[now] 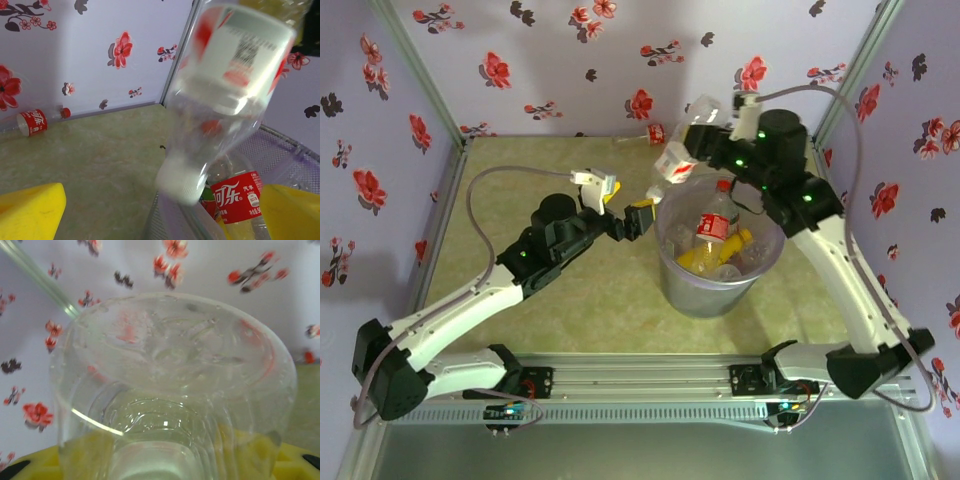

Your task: Put the plastic bottles in the bin

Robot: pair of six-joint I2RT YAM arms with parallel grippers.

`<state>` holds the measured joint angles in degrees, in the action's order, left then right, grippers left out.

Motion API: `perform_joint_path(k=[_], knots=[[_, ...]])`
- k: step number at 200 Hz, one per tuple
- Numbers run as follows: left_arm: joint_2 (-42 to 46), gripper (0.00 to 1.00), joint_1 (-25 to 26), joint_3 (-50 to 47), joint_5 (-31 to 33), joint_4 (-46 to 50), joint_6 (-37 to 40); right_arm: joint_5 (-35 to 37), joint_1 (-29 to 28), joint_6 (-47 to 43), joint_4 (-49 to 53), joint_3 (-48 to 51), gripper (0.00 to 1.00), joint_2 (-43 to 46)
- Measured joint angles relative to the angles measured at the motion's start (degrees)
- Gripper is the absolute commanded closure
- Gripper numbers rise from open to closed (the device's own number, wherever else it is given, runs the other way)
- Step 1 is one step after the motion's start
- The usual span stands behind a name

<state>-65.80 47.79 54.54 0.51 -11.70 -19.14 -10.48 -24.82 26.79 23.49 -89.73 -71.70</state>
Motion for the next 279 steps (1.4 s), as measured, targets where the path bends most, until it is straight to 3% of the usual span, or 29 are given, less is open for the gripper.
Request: perform_joint_path(k=[39, 132, 221, 279], knots=[[-0.28, 0.01, 0.00, 0.33, -0.52, 2.49, -0.04, 1.90, 5.14, -2.36, 2.14, 0.09, 0.48, 7.43], [-9.81, 0.26, 0.13, 3.10, -6.73, 1.84, -4.79, 1.22, 6.82, -8.83, 17.57, 5.62, 0.49, 14.36], [-12.85, 0.33, 0.70, 4.09, -8.44, -1.73, -8.00, -5.49, 2.12, -5.64, 16.87, 15.30, 0.48, 11.32], [-13.68, 0.34, 1.03, 4.15, -8.72, -3.58, -9.07, -6.49, 1.11, -2.21, 9.77, 23.76, 0.48, 11.04]])
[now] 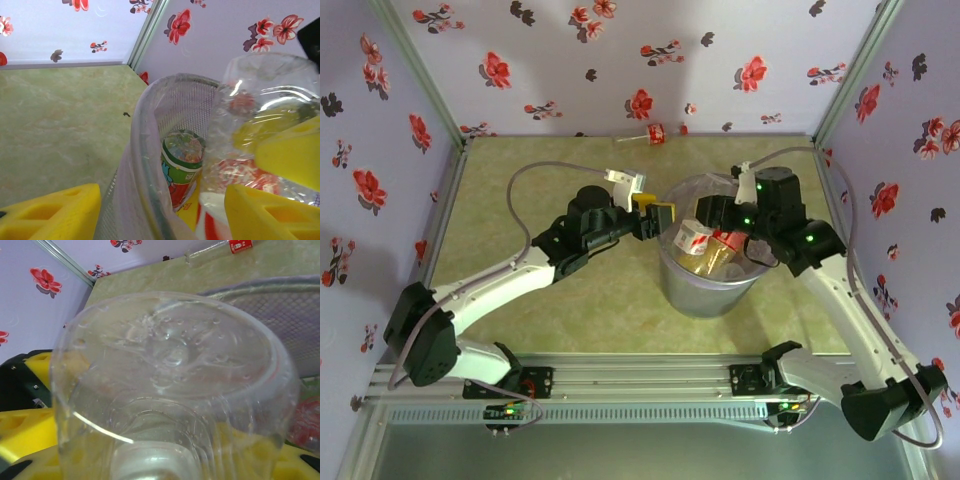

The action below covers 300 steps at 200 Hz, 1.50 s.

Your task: Put the plastic bottles in the bin

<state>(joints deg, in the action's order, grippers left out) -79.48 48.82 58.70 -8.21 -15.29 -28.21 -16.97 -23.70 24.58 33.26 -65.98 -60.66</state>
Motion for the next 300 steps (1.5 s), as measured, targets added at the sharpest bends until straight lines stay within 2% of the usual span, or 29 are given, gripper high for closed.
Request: perform_joint_path(k=[51, 108, 127, 146, 161, 187, 223, 239, 258, 275, 300], knots=[[-0.44, 0.34, 0.11, 0.04, -0.02, -0.63, -0.24, 0.22, -1.44, 0.07, -5.57, 3.04, 0.48, -1.70], [-0.81, 0.35, 0.11, 0.04, -0.04, -1.53, -0.24, 3.54, -3.74, -0.76, -2.69, 0.63, 0.50, -3.98], [-0.98, 0.35, 0.11, 0.04, -0.04, -2.05, -0.33, 5.38, -5.01, -0.50, -2.99, 0.90, 0.43, -5.18], [-1.03, 0.35, 0.11, 0.04, -0.07, -2.58, -0.46, 6.47, -5.70, 0.46, -3.93, 1.49, 0.28, -4.79], [-1.05, 0.35, 0.11, 0.09, -0.22, -2.67, -0.39, 7.80, -5.73, 0.72, -2.16, 1.22, 0.26, -3.82], [-1.84, 0.35, 0.22, 0.09, -0.22, -1.73, -0.37, 12.20, -5.62, -0.61, 8.41, -1.70, 0.20, -3.58], [-2.14, 0.35, 0.22, 0.09, -0.22, -1.38, -0.37, 16.48, -5.55, -4.72, 18.69, -13.40, 0.16, -4.57], [-2.14, 0.35, 0.22, 0.09, -0.22, -1.38, -0.37, 17.97, -5.55, -6.75, 20.72, -18.69, 0.17, -5.57], [-2.14, 0.35, 0.22, 0.09, -0.22, -1.38, -0.37, 20.00, -5.55, -9.11, 23.30, -22.67, 0.23, -7.02], [-2.14, 0.34, 0.22, 0.09, -0.22, -1.33, -0.35, 20.83, -5.55, -10.08, 25.18, -23.19, 0.33, -7.82], [-2.14, 0.34, 0.22, 0.09, -0.22, -1.27, -0.22, 20.87, -5.55, -11.02, 26.64, -21.16, 0.40, -8.31]])
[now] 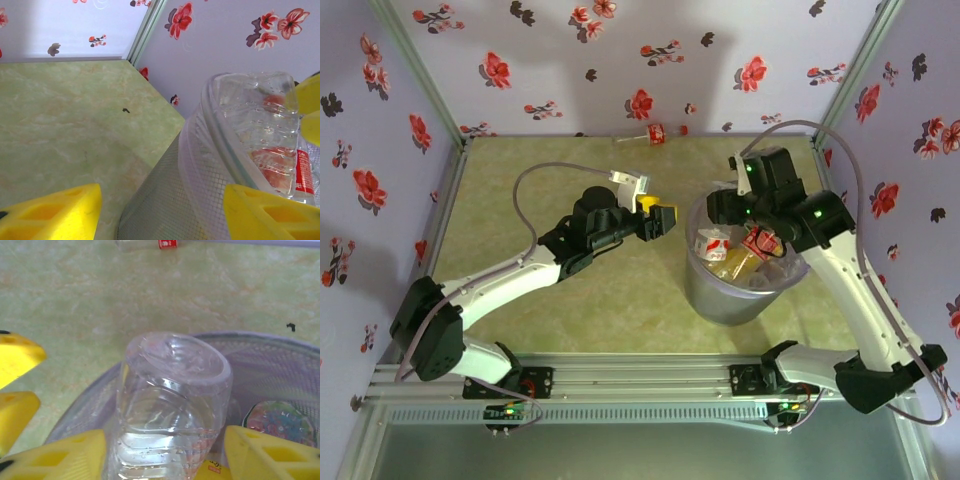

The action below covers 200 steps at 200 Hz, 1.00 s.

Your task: Put the plastic bottles in the bin

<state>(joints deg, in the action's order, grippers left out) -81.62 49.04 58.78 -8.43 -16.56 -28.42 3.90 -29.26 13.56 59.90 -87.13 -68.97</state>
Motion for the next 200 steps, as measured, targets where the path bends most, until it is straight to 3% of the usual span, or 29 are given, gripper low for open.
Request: perform_joint_path(k=[69, 134, 165, 200], knots=[[0.00, 0.33, -0.20, 0.00, 0.00, 0.98, 0.31, -1.57, 0.22, 2.05, -6.58, 8.83, 0.38, 1.70], [-0.31, 0.25, -6.14, 3.69, -0.17, 7.82, 4.70, 0.02, 1.27, 0.94, -0.37, -0.04, 0.28, 0.81], [-3.63, 0.17, -10.86, 10.38, -0.17, 11.04, 9.05, 3.74, 6.93, -0.17, 3.61, -3.96, 0.28, 1.68], [-11.87, 0.06, -17.05, 17.29, -1.14, 12.83, 12.37, 9.09, 19.02, -1.42, 7.98, -4.39, 0.29, 4.48]])
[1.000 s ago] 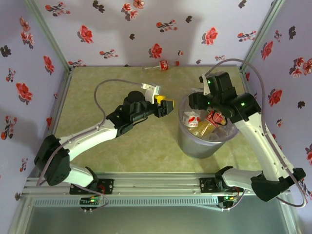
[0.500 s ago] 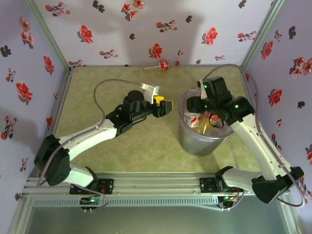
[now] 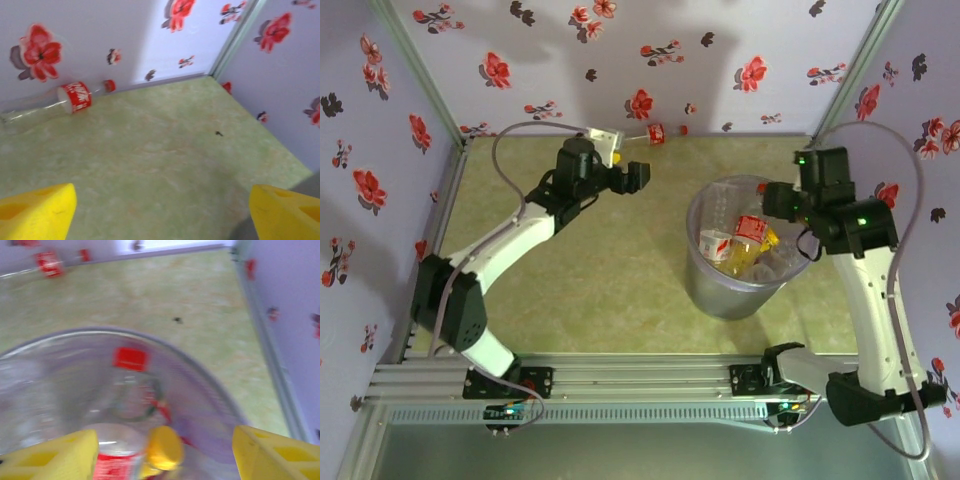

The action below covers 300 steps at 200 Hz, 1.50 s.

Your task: Put the plastic bottles in the bin

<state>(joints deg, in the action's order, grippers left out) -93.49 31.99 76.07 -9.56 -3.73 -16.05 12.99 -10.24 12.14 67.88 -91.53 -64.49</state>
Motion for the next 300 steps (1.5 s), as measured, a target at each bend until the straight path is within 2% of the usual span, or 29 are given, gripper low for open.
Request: perform_joint_path(k=[28, 49, 88, 151, 179, 210, 257, 300], knots=[[-10.03, 0.00, -4.39, 7.34, -0.96, 1.44, 1.46, -1.64, 11.04, -0.61, 0.46, 3.34, 0.31, 2.29], [-17.33, 0.00, -6.47, 13.22, -1.36, 2.58, 3.02, -5.35, 15.08, -0.85, 0.46, 6.03, 0.33, 2.56], [-30.51, 0.00, -9.22, 27.52, -2.86, 4.81, 5.95, -13.90, 16.00, -1.16, -0.07, 10.54, 0.38, 2.03], [-50.12, 0.00, -12.96, 53.79, -4.46, 10.73, 6.93, -22.32, 16.55, -0.96, -1.79, 14.97, 0.43, 2.82], [-56.70, 0.00, -14.62, 61.37, -4.66, 11.96, 3.17, -27.08, 16.52, -0.04, -4.26, 16.57, 0.43, 2.75], [-61.57, 0.00, -16.09, 64.83, -5.70, 9.94, -3.80, -29.79, 16.52, 0.50, -6.16, 17.18, 0.43, 2.64], [-69.51, 0.00, -16.92, 70.71, -7.58, 6.67, -15.43, -29.99, 16.33, 0.50, -6.78, 17.40, 0.43, 2.67], [-70.69, 0.01, -16.90, 71.69, -8.35, 4.66, -21.38, -29.97, 16.24, 0.52, -7.06, 17.57, 0.43, 2.67]])
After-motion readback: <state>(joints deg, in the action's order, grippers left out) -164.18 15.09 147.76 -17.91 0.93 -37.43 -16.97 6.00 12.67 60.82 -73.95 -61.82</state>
